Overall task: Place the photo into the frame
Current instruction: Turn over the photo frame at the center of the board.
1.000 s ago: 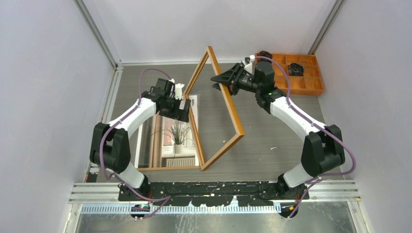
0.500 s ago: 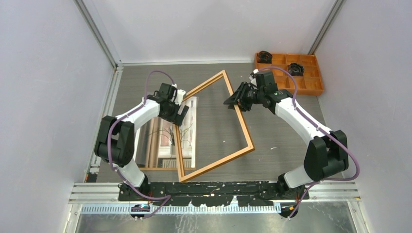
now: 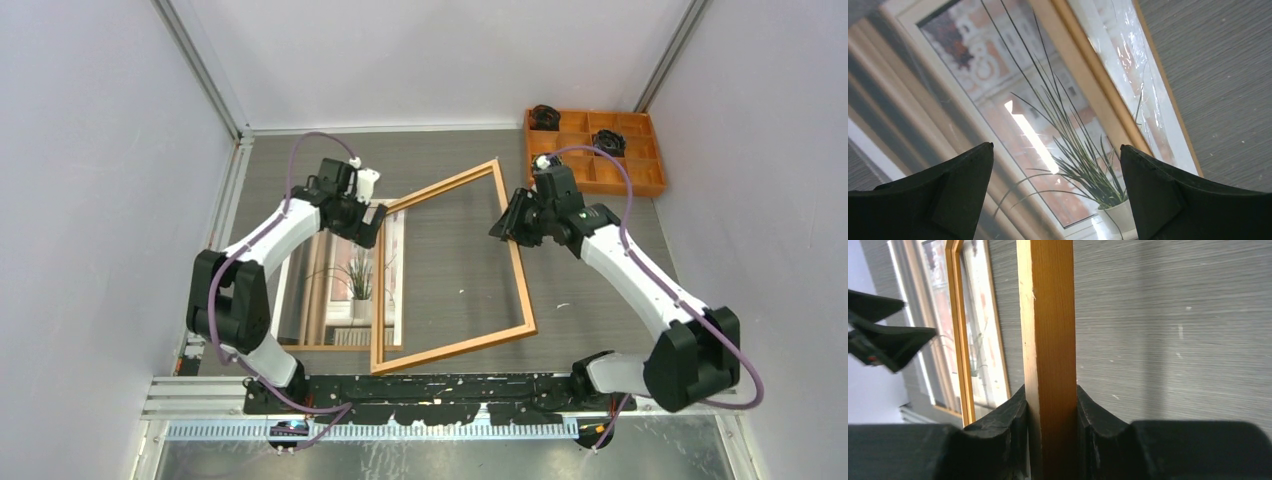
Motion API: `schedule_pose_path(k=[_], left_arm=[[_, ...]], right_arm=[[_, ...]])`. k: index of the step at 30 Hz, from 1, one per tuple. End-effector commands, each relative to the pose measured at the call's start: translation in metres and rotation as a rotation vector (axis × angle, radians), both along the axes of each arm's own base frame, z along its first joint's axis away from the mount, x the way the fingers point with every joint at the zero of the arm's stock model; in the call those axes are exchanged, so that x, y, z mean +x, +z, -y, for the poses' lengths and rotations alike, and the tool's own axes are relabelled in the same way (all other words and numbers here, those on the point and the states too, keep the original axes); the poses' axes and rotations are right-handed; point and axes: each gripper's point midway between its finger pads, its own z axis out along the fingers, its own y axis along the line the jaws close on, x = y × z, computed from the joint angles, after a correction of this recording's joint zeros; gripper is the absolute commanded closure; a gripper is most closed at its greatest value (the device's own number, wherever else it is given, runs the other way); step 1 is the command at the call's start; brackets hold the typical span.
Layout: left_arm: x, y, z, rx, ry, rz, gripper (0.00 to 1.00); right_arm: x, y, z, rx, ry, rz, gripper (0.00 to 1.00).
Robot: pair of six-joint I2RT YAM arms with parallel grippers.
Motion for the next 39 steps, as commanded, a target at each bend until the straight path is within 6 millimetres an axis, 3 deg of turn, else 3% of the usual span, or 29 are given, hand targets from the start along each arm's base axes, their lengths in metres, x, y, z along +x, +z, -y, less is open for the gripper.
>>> schedule_pose_path(k=[1, 5, 7, 16, 20, 30, 39], left_arm=[[0.010, 0.061, -0.002, -0.092, -0.018, 0.103, 0.00], [0.008, 0.081, 0.001, -0.162, -0.031, 0.109, 0.00], [0.007, 0.080, -0.001, -0.152, -0.034, 0.118, 0.00], [0.010, 0.024, -0.029, 0.025, -0.028, 0.081, 0.00], [0.010, 0.005, -0.037, 0.073, -0.032, 0.066, 0.00], [0.012, -0.004, -0.037, 0.078, -0.031, 0.060, 0.00], [0.012, -0.001, -0.039, 0.086, -0.024, 0.076, 0.00]], right_arm=[[0.000, -0.008, 0.049, -0.205, -0.106, 0.124, 0.98], [-0.002, -0.012, 0.072, -0.296, -0.164, 0.169, 0.98], [-0.001, -0.014, 0.080, -0.332, -0.187, 0.185, 0.97], [0.004, -0.026, 0.105, -0.518, -0.175, 0.158, 0.98], [0.006, -0.021, 0.112, -0.582, -0.154, 0.138, 0.98], [0.008, -0.013, 0.110, -0.630, -0.047, 0.121, 0.97], [0.012, -0.045, 0.086, -0.631, 0.070, 0.038, 0.97]])
